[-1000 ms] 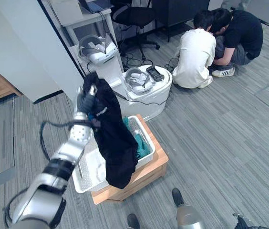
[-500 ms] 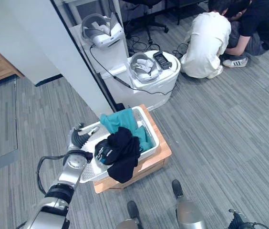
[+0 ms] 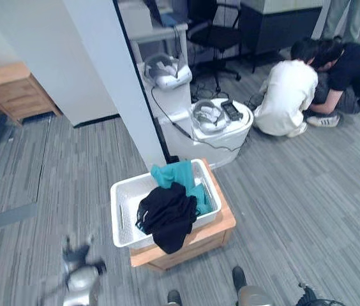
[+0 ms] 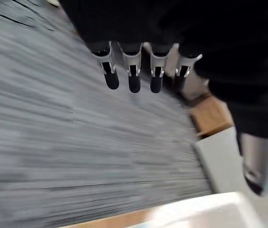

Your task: Tidy up the quilt and then pick up the clothes from the bed and put them into the laundry hamper.

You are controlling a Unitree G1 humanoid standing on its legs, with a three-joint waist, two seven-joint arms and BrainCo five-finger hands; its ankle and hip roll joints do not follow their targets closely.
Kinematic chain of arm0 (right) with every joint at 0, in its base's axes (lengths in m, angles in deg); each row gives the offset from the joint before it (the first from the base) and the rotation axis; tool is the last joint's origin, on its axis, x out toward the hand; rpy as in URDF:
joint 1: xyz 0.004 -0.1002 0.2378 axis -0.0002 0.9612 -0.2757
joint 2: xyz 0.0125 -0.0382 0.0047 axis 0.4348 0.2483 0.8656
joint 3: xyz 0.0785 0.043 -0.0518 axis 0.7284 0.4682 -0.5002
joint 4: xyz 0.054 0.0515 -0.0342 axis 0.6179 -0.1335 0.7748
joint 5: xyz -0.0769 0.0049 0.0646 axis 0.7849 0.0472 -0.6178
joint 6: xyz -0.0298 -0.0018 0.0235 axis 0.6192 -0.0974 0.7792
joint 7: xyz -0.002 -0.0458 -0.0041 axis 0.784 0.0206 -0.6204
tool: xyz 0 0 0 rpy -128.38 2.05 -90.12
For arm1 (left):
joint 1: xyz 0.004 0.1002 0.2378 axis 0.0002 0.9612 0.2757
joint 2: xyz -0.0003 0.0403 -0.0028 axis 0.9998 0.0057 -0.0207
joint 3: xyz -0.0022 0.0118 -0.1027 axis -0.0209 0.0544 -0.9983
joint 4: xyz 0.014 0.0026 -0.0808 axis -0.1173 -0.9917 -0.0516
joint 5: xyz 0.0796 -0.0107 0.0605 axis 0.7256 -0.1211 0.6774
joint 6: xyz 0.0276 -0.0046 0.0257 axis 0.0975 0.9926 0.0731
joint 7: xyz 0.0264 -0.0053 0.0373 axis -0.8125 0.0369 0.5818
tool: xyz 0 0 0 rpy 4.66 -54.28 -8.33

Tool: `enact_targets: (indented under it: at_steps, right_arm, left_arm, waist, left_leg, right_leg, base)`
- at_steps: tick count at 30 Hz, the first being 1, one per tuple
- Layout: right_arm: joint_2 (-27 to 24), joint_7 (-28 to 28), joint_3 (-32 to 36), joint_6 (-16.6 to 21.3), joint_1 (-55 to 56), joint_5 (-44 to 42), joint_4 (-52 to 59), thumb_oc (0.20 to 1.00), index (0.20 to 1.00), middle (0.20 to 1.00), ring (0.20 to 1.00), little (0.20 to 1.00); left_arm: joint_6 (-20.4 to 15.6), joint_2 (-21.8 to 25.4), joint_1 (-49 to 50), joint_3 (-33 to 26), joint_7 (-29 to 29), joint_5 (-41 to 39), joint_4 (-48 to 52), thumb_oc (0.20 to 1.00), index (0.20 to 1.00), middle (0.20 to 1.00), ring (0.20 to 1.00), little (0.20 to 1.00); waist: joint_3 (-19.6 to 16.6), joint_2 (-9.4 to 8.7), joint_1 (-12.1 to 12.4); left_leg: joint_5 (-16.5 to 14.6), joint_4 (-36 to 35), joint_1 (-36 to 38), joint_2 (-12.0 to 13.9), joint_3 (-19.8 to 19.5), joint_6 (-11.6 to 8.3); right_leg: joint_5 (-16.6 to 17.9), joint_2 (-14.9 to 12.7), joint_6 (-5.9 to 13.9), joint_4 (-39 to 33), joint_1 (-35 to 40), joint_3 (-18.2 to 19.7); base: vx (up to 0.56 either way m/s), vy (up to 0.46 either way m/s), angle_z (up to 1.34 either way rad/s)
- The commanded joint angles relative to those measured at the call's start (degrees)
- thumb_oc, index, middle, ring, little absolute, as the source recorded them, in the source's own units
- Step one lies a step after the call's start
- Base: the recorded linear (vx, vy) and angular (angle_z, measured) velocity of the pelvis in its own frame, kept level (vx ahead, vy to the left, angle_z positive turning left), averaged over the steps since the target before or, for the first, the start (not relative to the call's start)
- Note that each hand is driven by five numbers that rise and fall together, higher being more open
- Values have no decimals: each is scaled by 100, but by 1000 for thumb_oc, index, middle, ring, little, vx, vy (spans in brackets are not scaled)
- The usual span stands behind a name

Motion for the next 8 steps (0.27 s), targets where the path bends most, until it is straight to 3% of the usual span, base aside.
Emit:
enact_targets:
  at_steps: [1,8]
  right_arm:
    - [-79,-11,3,68,-377,-437,-76,1000,1000,1000,1000,1000]
    - [112,124,-219,128,-847,-776,-172,1000,1000,1000,1000,1000]
  left_arm:
    - [0,55,-361,221,-167,-3,-505,1000,1000,1000,1000,1000]
    - [362,-391,-245,563,-559,455,-1609,1000,1000,1000,1000,1000]
  waist:
    - [53,-12,140]
    - [-112,-61,325]
  left_leg:
    - [-372,13,185,-92,163,-78]
    - [-412,13,223,-103,121,-39]
  right_leg:
    - [-771,-365,462,302,1,53]
    - [-785,-380,448,283,81,9]
  base:
    - [11,18,5]
    - [0,10,3]
